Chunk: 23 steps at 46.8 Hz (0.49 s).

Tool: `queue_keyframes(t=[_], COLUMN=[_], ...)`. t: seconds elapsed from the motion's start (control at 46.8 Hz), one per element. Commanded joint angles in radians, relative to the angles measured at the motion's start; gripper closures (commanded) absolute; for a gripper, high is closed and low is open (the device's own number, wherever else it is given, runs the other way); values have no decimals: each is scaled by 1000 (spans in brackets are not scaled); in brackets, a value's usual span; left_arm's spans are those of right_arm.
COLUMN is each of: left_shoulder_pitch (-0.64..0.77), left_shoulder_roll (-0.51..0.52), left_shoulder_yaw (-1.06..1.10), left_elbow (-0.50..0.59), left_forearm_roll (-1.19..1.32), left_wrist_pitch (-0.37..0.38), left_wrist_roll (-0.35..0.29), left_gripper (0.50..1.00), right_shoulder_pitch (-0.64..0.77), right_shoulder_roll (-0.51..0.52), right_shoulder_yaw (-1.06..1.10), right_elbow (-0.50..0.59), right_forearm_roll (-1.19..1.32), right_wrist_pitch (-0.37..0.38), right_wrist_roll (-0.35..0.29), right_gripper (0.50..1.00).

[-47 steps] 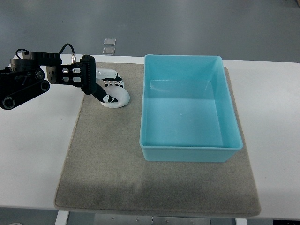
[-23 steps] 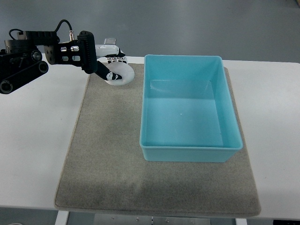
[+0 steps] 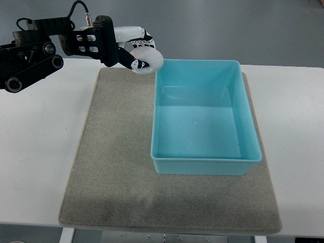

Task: Place white toy into blue box with left hand
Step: 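Lift the toy with the left hand and carry it over the blue box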

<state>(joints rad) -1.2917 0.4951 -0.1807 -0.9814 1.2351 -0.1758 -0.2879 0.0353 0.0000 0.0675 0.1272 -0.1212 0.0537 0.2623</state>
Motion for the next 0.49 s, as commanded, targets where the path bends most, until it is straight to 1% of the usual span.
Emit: queue_keyframes(t=[0.0, 0.171, 0.342, 0.47], left_shoulder_pitch=[0, 14, 37, 48], left_shoulder_roll=[-21, -55, -105, -122], left_shoulder_yaw=[-6, -19, -17, -17], left_elbow=[-17, -57, -57, -54], left_forearm_roll=[0, -5, -6, -6], left_wrist_pitch=[1, -2, -4, -2], left_wrist_roll=[-7, -7, -7, -7], left_gripper=[999, 997, 990, 988], right_shoulder_pitch=[0, 0, 0, 0], right_shoulder_roll=[0, 0, 0, 0], right_shoulder_yaw=[0, 0, 0, 0], right_elbow=[0, 0, 0, 0], right_forearm_roll=[0, 0, 0, 0], right_wrist_pitch=[0, 0, 0, 0], right_wrist_roll=[0, 0, 0, 0], right_gripper=[564, 564, 564, 564])
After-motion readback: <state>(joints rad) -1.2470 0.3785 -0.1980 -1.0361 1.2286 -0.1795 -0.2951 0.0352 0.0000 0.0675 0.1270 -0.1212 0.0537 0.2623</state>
